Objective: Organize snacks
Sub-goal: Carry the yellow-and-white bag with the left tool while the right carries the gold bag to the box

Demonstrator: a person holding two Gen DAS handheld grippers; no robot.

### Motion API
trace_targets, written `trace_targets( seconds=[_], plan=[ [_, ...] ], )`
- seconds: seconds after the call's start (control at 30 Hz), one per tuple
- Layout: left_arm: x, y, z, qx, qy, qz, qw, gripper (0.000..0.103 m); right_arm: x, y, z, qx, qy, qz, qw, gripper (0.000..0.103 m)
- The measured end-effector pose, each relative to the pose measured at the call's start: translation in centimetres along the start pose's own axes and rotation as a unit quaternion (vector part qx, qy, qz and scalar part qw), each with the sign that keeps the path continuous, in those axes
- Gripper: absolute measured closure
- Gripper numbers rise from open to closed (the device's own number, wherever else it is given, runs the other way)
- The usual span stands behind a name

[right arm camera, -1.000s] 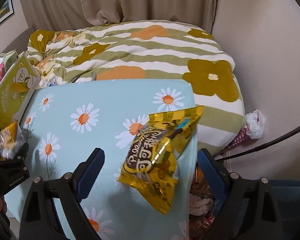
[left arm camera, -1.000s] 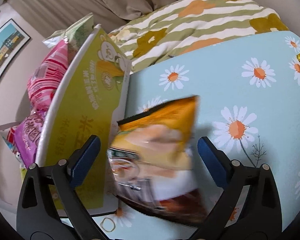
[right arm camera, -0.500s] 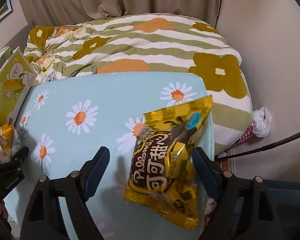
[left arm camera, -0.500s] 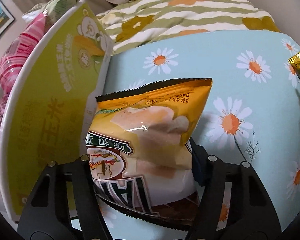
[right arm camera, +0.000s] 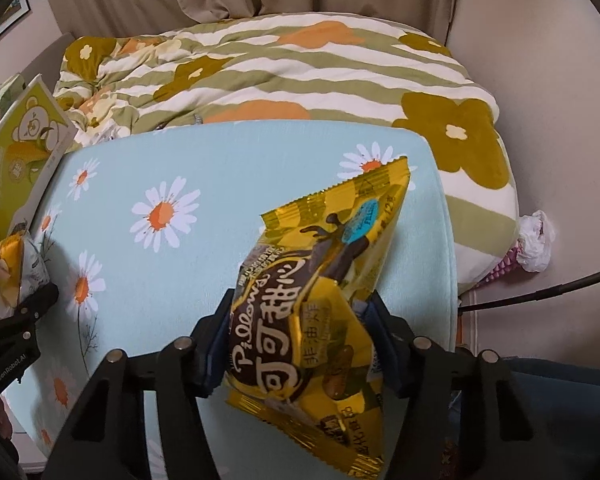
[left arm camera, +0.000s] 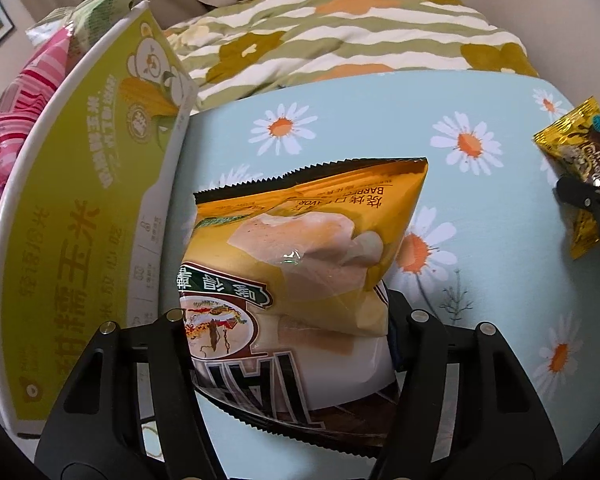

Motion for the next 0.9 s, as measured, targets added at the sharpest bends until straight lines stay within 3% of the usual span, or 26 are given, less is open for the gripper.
trace_targets(
  seconds=[0.27, 0.47, 0.73, 0.9],
  plan=[
    [-3.0, 0.7, 0.0, -0.01, -0.026, -0.022, 0.9994, 0.042, -2.6, 1.0, 0.2, -0.009, -0.024, 0.033, 0.999, 0.048],
    [-8.8, 3.0, 0.1, -0.033, -0.072, -0.046, 0.9958, 0.042, -6.6, 3.1, 1.2, -0.026, -0.051, 0.068, 0.996, 0.048],
    [-16.0, 9.8, 0.7, -0.07, -0.147, -0.047, 0.9855, 0.042, -13.1, 10.4, 3.4, -0.076, -0.096, 0.125, 0.985, 0.048],
    [-17.8, 16.0, 1.2, -0.08, -0.167, -0.041, 0.9819, 0.042, -16.5, 17.0, 4.8, -0.101, -0.126, 0.148, 0.976, 0.048]
  ],
)
Point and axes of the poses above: each gripper's, at about its wrist camera, not at the fingertips, and x roughly the way its jaws point, y to its left, z to its top, the point moved 1 cm from there along x, roughly the way its jaws point, and after that the axes turned 11 degrees about y, right-handed, at the moved point
